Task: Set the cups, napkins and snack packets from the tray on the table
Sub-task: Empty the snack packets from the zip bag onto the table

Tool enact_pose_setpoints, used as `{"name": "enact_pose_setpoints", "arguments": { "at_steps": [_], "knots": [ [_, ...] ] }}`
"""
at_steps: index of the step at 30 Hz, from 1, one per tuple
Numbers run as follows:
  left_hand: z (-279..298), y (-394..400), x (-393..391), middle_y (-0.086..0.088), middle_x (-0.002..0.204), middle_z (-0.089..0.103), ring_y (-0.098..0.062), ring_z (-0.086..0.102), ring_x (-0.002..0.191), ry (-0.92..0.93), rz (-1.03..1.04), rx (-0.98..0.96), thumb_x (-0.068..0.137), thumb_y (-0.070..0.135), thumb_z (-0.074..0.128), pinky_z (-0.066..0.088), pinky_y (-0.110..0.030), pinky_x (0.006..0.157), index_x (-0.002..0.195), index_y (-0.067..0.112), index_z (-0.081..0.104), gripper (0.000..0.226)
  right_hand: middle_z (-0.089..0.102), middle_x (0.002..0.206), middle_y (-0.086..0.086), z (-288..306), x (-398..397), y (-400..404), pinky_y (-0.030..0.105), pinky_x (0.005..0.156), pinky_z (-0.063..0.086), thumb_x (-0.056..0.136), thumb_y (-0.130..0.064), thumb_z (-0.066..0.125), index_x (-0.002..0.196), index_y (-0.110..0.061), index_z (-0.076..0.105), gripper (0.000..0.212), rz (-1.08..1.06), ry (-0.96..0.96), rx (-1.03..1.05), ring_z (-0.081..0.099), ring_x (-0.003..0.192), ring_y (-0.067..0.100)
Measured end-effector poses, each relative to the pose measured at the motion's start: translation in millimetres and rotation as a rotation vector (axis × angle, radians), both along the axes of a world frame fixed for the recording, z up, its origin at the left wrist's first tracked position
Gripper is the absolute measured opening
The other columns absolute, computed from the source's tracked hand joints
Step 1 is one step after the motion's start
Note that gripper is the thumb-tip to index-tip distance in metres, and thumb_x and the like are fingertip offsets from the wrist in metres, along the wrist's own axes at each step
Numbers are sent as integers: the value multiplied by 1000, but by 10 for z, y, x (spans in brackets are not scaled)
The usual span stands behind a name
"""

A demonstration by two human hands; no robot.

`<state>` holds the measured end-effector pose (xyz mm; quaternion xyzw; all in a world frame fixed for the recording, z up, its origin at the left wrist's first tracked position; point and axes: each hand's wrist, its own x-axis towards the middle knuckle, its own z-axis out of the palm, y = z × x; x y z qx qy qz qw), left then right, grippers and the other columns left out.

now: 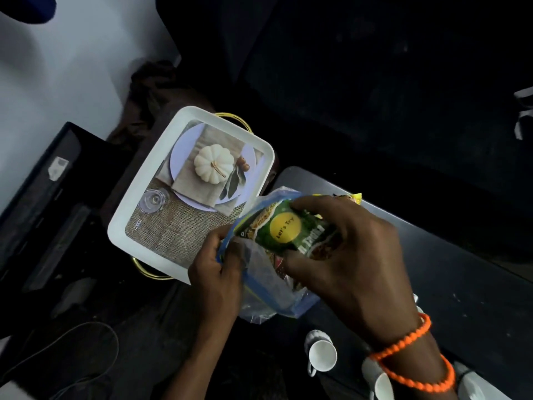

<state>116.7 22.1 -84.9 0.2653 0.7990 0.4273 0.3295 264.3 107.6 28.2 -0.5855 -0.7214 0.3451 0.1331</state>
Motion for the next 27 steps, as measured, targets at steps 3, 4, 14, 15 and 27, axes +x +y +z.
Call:
{"name": "enact_pose_setpoints", "arguments": {
  "at_steps": [3, 4, 14, 15, 27],
  "knots": [
    [-7, 32, 8, 18, 77, 64, 0, 57, 72, 108, 24, -11, 87, 21, 60, 38, 0, 68, 102, 20, 71, 20, 78, 101, 3, 21, 146, 15, 35, 69, 60, 52, 2, 92, 102, -20, 79, 57, -218, 649, -348, 73, 80, 17],
    [-23, 51, -4, 18, 77, 65, 0, 58, 72, 103, 44, -22, 87, 16, 61, 38, 0, 67, 102, 16, 73, 19, 78, 102, 7, 16, 238, 39, 32, 69, 61, 49, -1, 91, 100, -19, 80, 56, -326, 904, -503, 73, 81, 18],
    [-113, -154, -134, 15, 77, 72, 3, 65, 75, 15, 7, -103, 93, 29, 70, 42, -5, 63, 99, 28, 76, 8, 74, 105, 7, -1424, 324, 358, 26, 74, 59, 73, -4, 87, 114, -9, 68, 45, -478, 252, -128, 74, 92, 34],
    [-95, -147, -118, 16, 78, 72, 1, 65, 74, 10, 1, -90, 90, 36, 69, 43, -6, 61, 96, 30, 76, 10, 73, 110, 9, -1621, 272, 348, 26, 82, 57, 74, -10, 87, 117, -9, 68, 47, -438, 125, -127, 71, 99, 35],
    [-100, -65, 36, 23, 85, 75, 5, 69, 83, -23, -19, -54, 92, 35, 71, 43, -3, 68, 99, 27, 79, 13, 75, 85, -4, -918, -125, -160, 19, 76, 54, 88, -13, 68, 92, -20, 75, 10, -215, 214, 228, 71, 77, 10]
  ]
}}
